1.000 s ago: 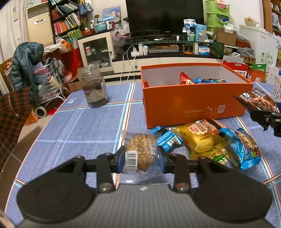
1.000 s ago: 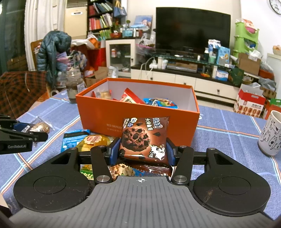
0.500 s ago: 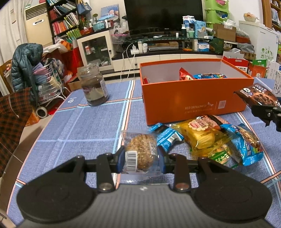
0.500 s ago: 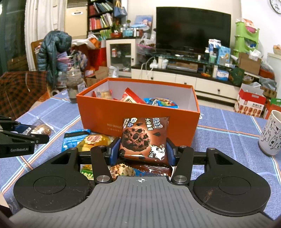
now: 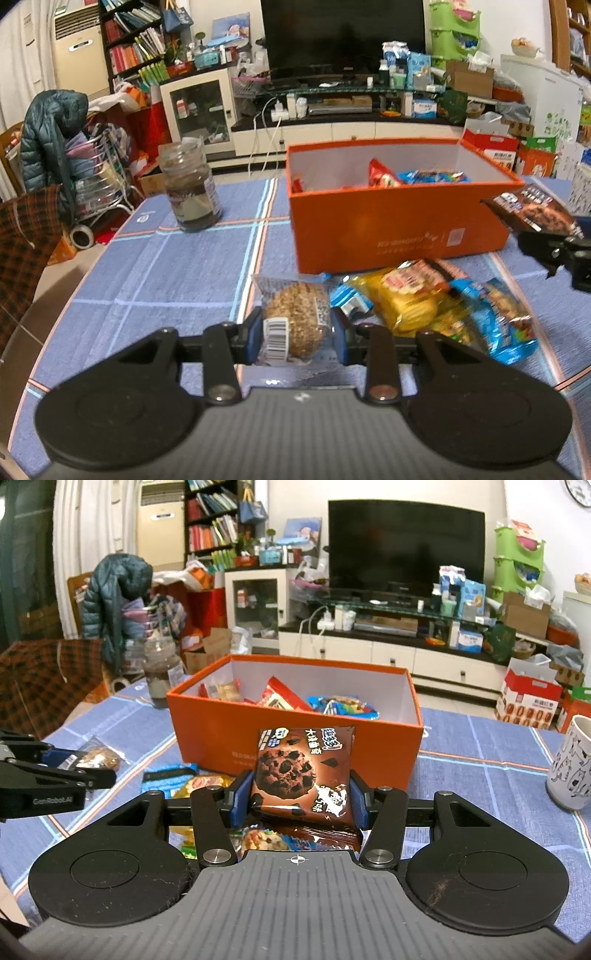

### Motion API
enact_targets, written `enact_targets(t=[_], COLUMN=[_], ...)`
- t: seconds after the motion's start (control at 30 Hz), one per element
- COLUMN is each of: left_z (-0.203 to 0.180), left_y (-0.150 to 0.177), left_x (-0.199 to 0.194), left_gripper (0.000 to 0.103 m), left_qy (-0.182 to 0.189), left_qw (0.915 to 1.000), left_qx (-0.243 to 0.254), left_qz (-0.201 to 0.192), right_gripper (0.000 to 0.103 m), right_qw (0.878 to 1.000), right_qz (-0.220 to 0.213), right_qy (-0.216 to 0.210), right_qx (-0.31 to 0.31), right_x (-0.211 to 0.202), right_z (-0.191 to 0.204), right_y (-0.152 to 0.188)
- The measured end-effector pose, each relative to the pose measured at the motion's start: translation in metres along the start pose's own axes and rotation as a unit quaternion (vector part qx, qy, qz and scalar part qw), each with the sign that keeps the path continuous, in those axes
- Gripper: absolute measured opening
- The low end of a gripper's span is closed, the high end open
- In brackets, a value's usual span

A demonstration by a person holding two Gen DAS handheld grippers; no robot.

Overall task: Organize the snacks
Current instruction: 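Lift and hold both packets above the snack pile, then carry both packets into the orange box and open both tools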

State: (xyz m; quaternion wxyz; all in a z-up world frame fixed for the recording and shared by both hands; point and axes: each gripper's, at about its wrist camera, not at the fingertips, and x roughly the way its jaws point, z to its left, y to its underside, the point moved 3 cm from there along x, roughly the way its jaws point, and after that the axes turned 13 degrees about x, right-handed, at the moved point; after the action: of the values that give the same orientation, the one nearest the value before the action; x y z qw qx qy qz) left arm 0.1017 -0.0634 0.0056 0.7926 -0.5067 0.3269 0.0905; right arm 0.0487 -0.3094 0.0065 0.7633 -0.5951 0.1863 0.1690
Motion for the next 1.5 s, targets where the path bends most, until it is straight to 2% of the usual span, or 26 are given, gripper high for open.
enact_targets(t=[0.17, 0.53, 0.83, 0.97, 1.13, 1.27, 1.5], left_z=[-0.007, -0.016, -0.013, 0.001, 0.022, 0.028, 0.023], left_y=[-0.007, -0.013, -0.014, -0.041, -0.099, -0.131, -0.140], left_x=[-0.011, -0.003, -0.007, -0.009, 0.000, 0.026, 0.057], left_gripper=[0.034, 0.034, 0.034, 0.034, 0.034, 0.034, 0.034], left_qy=[0.017, -0.011, 0.011, 0.021, 0.008, 0.012, 0.013], left_qw=[0.9997, 0.9997, 0.9999, 0.9992, 0.9973, 0.9974, 0.9984], left_qx=[0.003, 0.019, 0.004, -0.014, -0.014, -0.020, -0.020], left_qz=[-0.016, -0.008, -0.010, -0.032, -0.072, -0.068, -0.051], right_gripper=[0.040, 0.040, 0.040, 0.040, 0.040, 0.040, 0.040], right_qw=[1.000, 1.000, 1.000, 0.999, 0.998, 0.998, 0.998], right_qz=[-0.004, -0.010, -0.019, -0.032, -0.048, -0.048, -0.052], right_qy=[-0.008, -0.009, -0.012, -0.019, -0.011, -0.006, -0.006], right_qx=[-0.001, 0.005, 0.001, 0.038, 0.044, 0.046, 0.039], right_x=[-0.006, -0.010, -0.017, -0.015, 0.011, 0.037, 0.052], right_z=[0.002, 0.000, 0.002, -0.013, -0.020, -0.020, -0.020], right_y=[-0.002, -0.004, -0.011, -0.041, -0.083, -0.108, -0.123])
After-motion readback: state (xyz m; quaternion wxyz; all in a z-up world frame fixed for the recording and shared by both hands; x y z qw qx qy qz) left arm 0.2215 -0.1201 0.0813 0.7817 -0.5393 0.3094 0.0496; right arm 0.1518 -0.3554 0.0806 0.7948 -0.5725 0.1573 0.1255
